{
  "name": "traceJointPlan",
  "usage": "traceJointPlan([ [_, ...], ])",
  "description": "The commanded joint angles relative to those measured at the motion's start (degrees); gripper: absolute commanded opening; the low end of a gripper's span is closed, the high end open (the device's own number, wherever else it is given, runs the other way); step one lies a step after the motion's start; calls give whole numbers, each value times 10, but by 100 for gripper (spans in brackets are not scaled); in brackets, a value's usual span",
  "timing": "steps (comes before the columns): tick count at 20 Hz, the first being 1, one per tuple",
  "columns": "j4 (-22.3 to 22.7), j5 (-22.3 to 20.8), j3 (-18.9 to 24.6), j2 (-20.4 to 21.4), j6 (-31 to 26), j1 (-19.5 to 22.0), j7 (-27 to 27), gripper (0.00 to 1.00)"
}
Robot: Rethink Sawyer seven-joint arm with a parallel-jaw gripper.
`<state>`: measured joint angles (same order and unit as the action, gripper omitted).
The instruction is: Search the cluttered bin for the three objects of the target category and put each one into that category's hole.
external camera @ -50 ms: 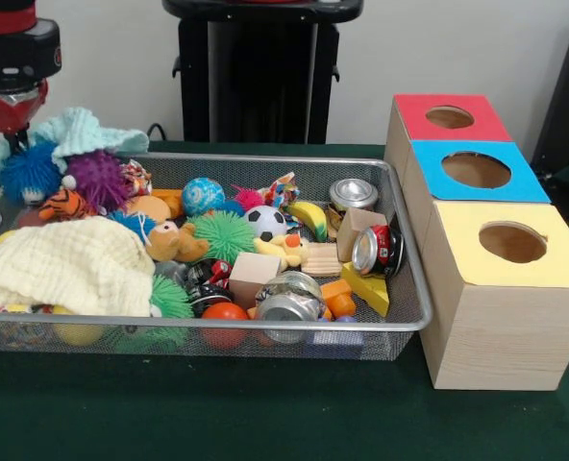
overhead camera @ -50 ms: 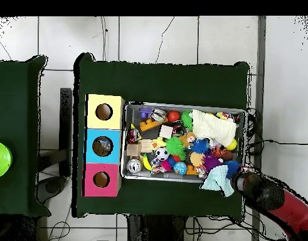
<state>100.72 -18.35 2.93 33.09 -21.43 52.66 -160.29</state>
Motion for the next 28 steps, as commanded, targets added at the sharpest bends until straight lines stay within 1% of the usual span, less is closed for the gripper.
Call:
traceJointPlan([
  [1,-20,-31,54,-33,-9,-48,61,0],
  [3,-15,-25,45,-28,-8,-64,45,0],
  [11,-4,0,27,-11,-28,-99,17,0],
  [14,-5,-1,23,-10,-33,-100,25,0],
  [15,-4,-3,26,-11,-28,-96,32,100],
  [18,-6,-9,24,-15,-11,-96,31,100],
  [28,-9,-2,19,-14,-12,-109,17,100],
])
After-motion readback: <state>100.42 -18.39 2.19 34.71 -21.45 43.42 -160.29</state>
